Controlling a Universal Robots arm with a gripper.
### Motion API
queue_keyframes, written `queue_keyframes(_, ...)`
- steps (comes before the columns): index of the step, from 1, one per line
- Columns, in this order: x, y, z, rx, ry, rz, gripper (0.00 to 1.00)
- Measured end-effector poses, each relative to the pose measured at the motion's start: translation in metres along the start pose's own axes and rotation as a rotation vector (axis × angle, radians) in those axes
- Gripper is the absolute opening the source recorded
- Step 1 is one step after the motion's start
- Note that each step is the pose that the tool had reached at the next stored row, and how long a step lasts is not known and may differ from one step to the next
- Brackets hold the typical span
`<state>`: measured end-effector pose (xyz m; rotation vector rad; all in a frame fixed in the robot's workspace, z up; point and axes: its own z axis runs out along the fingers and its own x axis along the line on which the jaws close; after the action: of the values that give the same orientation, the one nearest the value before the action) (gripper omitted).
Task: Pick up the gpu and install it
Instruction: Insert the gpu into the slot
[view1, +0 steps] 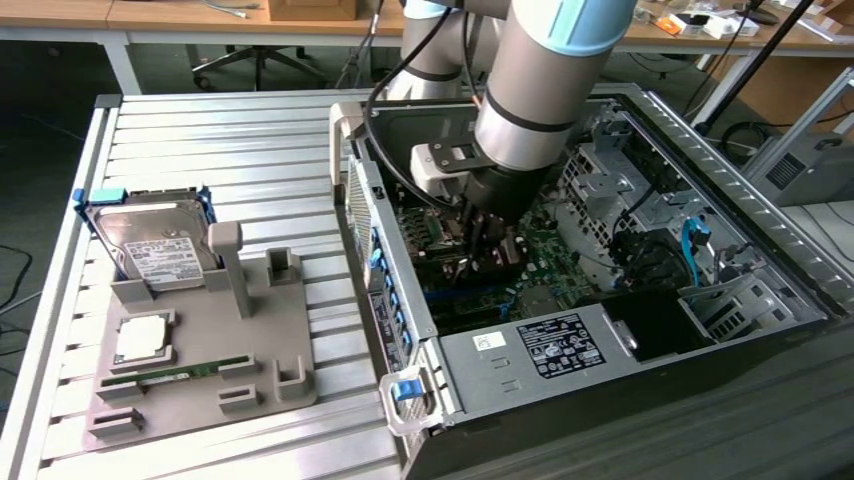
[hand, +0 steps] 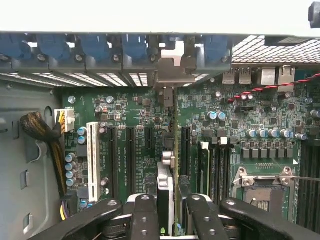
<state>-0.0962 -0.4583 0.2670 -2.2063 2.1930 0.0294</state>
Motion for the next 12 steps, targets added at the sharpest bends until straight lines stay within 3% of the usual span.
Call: queue_keyframes(12,-0.0013,-0.0001,-0.0004,0.0000,0.0031,0.000,0.27)
